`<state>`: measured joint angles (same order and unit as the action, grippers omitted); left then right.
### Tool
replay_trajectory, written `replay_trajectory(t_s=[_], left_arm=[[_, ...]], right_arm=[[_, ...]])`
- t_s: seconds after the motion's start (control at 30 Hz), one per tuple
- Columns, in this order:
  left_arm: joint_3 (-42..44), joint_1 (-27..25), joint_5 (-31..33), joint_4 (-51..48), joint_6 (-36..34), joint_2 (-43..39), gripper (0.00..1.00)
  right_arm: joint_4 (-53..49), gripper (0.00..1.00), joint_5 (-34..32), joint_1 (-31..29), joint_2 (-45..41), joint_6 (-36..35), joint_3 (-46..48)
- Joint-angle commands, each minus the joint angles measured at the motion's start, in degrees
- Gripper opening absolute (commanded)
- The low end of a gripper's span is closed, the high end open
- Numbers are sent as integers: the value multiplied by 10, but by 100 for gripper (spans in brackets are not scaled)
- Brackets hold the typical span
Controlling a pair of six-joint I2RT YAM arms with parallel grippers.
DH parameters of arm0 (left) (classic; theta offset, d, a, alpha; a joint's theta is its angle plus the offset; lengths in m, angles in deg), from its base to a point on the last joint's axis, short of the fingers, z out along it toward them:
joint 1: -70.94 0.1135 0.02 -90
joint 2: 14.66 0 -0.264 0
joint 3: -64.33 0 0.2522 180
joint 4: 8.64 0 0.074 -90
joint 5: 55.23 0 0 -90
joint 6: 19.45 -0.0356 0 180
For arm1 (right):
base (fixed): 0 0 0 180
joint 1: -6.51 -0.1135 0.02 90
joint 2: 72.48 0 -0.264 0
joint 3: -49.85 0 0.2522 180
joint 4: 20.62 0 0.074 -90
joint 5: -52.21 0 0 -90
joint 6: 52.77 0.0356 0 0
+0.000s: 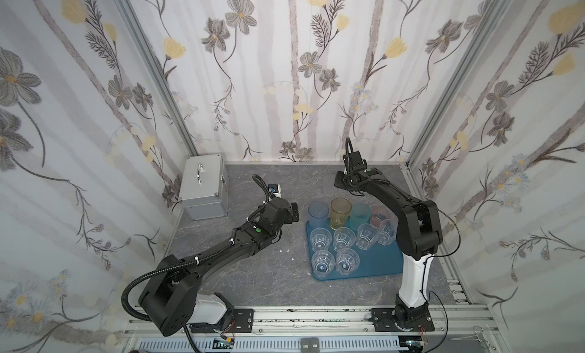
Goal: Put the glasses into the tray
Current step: 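Lower the right gripper, grasp the frosted cup and lift it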
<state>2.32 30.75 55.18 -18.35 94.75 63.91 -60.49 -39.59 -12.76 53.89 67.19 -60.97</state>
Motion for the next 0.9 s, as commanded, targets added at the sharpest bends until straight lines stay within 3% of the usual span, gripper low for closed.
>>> replay_trajectory(t_s=[0.0,0.43,0.87], left_arm=[[-7,-5,-11,26,-3,9,99],[-5,-11,-14,32,-4,19,100],[8,-12,-14,34,0,4,99]], right_arm=[[22,36,15,3,17,8,-16],[5,32,14,13,72,0,-81],[-2,12,14,13,78,-8,-89]])
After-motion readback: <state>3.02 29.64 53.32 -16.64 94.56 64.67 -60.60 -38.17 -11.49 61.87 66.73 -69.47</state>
